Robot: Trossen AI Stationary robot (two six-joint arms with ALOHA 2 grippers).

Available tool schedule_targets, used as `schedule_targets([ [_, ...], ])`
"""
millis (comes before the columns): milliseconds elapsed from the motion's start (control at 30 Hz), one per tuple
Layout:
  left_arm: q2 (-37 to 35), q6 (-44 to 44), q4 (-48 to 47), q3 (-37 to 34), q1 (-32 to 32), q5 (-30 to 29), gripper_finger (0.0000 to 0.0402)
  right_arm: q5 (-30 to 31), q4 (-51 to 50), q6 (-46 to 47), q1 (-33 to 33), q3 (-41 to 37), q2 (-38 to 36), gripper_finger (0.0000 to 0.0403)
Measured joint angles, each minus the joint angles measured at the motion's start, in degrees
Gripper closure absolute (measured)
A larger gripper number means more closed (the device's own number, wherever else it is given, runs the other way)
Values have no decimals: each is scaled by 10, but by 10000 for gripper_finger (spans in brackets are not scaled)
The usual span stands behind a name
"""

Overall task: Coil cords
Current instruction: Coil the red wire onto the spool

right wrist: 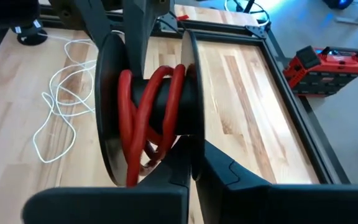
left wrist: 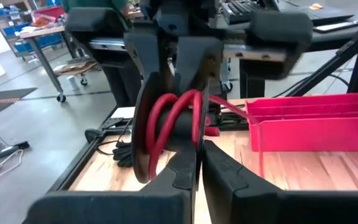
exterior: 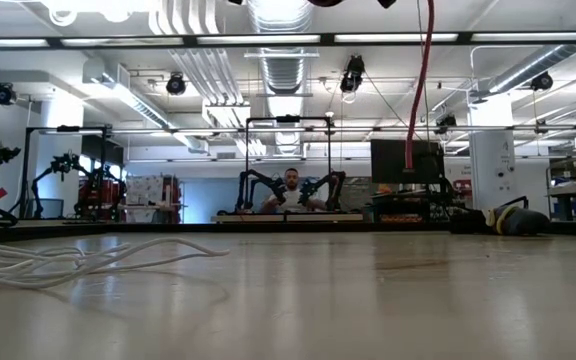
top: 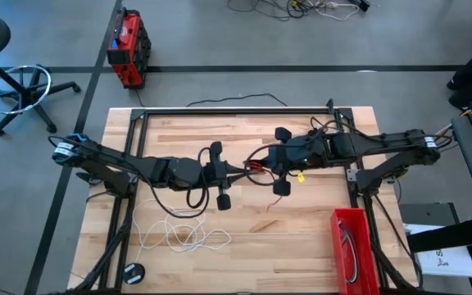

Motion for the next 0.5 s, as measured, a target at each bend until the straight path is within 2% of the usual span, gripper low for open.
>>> schedule_targets([
  [133, -2, 29, -3, 0, -2, 2, 400, 2, -21, -2, 1, 2, -20, 356],
  [300, -3, 83, -11, 0, -6, 7, 400, 9, -113, 29, 2, 28, -43, 301],
  [500, -4, 170, -24, 0, -11, 4, 401, 5, -139, 76, 44, 28, -51, 263],
])
